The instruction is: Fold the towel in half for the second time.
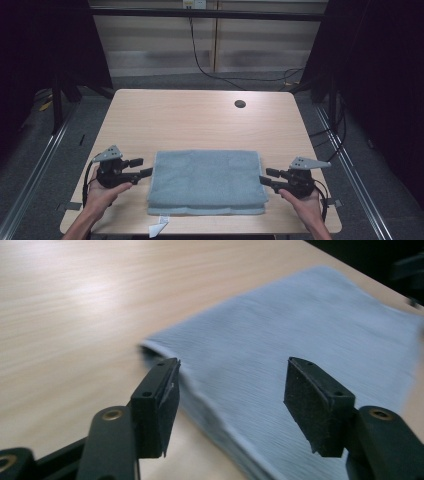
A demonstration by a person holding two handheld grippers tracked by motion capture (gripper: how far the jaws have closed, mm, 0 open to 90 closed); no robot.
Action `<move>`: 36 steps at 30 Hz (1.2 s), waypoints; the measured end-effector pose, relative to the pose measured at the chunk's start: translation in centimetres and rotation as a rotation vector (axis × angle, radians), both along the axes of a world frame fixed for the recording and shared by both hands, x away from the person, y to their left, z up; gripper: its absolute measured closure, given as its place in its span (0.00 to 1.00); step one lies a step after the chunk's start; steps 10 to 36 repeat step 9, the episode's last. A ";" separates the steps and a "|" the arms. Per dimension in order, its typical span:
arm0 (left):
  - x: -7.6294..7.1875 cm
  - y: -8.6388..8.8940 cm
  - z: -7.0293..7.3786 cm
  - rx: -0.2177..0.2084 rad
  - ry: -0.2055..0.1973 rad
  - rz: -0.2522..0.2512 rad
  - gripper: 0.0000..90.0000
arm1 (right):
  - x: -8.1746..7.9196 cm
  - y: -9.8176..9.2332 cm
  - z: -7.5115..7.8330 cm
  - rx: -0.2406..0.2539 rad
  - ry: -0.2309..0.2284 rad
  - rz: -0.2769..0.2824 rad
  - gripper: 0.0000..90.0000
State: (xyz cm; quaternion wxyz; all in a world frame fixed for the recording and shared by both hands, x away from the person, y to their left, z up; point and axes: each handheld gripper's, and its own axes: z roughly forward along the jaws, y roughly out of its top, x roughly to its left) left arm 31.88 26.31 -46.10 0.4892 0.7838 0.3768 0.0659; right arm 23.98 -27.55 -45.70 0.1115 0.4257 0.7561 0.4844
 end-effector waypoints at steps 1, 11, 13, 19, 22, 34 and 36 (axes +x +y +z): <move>0.5 0.5 -0.2 -0.011 0.012 0.031 0.41 | 0.4 -0.3 0.1 -0.003 -0.014 -0.022 0.56; 0.7 3.2 -2.9 0.038 0.040 0.155 0.32 | 0.4 -3.8 -1.0 -0.021 -0.046 -0.203 0.48; 0.7 3.2 -2.9 0.038 0.040 0.155 0.32 | 0.4 -3.8 -1.0 -0.021 -0.046 -0.203 0.48; 0.7 3.2 -2.9 0.038 0.040 0.155 0.32 | 0.4 -3.8 -1.0 -0.021 -0.046 -0.203 0.48; 0.7 3.2 -2.9 0.038 0.040 0.155 0.32 | 0.4 -3.8 -1.0 -0.021 -0.046 -0.203 0.48; 0.7 3.2 -2.9 0.038 0.040 0.155 0.32 | 0.4 -3.8 -1.0 -0.021 -0.046 -0.203 0.48; 0.7 3.2 -2.9 0.038 0.040 0.155 0.32 | 0.4 -3.8 -1.0 -0.021 -0.046 -0.203 0.48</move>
